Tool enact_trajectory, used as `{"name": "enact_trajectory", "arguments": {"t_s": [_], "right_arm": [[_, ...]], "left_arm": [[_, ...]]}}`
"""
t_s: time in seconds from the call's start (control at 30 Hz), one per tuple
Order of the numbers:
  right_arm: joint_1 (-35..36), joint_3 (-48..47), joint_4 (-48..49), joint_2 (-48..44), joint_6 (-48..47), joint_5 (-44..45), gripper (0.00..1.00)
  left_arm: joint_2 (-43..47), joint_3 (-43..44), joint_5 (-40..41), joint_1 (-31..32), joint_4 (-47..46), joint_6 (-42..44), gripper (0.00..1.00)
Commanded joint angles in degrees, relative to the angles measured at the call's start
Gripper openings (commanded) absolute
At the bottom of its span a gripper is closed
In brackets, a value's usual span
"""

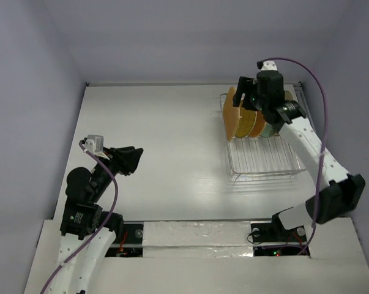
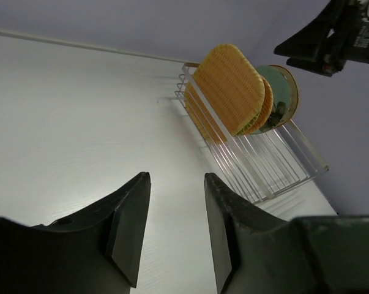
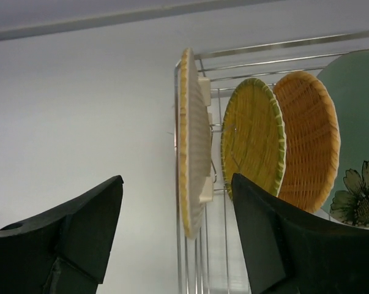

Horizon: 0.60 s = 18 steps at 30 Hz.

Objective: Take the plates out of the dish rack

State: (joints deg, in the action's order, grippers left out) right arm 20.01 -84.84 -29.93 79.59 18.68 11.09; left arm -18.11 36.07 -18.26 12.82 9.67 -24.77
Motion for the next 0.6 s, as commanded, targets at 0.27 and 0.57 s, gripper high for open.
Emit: {"name": "enact_trajectory", "arguments": {"t_s": [0.27,0.57], "right_arm": [[1.17,-11.75,-3.47,17.17,-5.05,7.8,0.59],[2.75,-14.39,-6.01,21.66,-6.02,13.86,0.09]], "left_arm": [[0.35,-0.66,-1.86,-2.27,-2.99,-0.45,0.47],[0.79,-0.74,-2.31,-2.27,-3.34,-0.27,0.48]]}}
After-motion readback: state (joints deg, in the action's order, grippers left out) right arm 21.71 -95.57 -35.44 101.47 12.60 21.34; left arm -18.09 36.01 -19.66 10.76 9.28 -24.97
